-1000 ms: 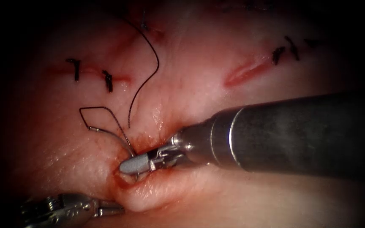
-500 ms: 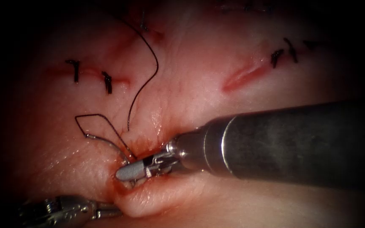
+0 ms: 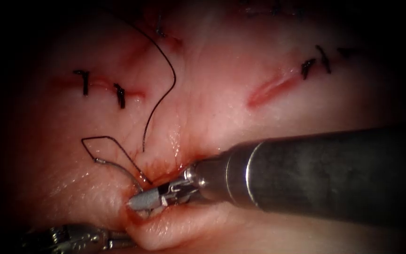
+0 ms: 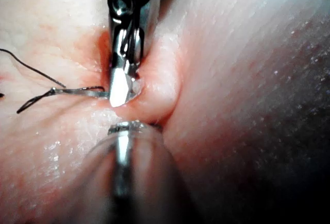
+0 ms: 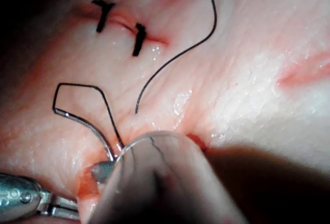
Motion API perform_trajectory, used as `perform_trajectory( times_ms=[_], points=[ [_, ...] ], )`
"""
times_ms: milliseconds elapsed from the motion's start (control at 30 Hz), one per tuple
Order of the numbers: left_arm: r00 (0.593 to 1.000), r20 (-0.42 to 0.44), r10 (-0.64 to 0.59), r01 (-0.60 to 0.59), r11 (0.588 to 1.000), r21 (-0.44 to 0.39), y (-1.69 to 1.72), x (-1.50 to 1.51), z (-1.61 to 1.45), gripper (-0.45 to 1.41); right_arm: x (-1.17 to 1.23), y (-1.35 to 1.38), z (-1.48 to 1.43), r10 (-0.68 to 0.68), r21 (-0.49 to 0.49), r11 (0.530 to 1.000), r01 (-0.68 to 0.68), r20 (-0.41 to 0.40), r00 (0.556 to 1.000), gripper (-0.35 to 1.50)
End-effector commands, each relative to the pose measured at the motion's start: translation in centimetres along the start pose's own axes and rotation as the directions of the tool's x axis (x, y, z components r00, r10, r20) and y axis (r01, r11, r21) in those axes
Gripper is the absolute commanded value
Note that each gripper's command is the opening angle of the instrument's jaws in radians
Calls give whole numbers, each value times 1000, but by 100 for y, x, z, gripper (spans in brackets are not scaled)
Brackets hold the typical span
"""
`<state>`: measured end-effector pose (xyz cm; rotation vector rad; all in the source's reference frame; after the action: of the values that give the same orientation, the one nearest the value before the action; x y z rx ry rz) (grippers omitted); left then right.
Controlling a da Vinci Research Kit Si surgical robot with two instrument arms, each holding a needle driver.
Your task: Wound Closure
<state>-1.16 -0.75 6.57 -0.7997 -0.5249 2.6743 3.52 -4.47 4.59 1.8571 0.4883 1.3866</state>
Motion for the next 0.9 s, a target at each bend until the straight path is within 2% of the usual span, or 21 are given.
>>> perform_trajectory(
  times_ms=[33, 333, 633, 800, 900],
  points=[
    [1000, -1, 1, -1, 1000, 0, -2, 2, 8, -23, 2, 3, 10, -1, -1, 1000, 1, 5, 1000, -35],
    [1000, 0, 2, -2, 1000, 2, -2, 1, 7, -25, -21, 22, 17, 21, -22, 1000, -20, 52, 998, -35],
    [1000, 1, 2, -2, 1000, 5, -2, 1, 7, -27, -46, 17, 22, 24, -34, 999, -22, 73, 997, -35],
    [1000, 1, 2, -2, 1000, 5, -2, 1, 7, -27, -29, 3, 10, -46, -6, 999, 46, -8, 999, -35],
    [1000, 1, 2, -2, 1000, 6, -2, 1, 7, -27, 4, -8, -4, -212, -11, 977, 212, -121, 970, -35]
  ],
)
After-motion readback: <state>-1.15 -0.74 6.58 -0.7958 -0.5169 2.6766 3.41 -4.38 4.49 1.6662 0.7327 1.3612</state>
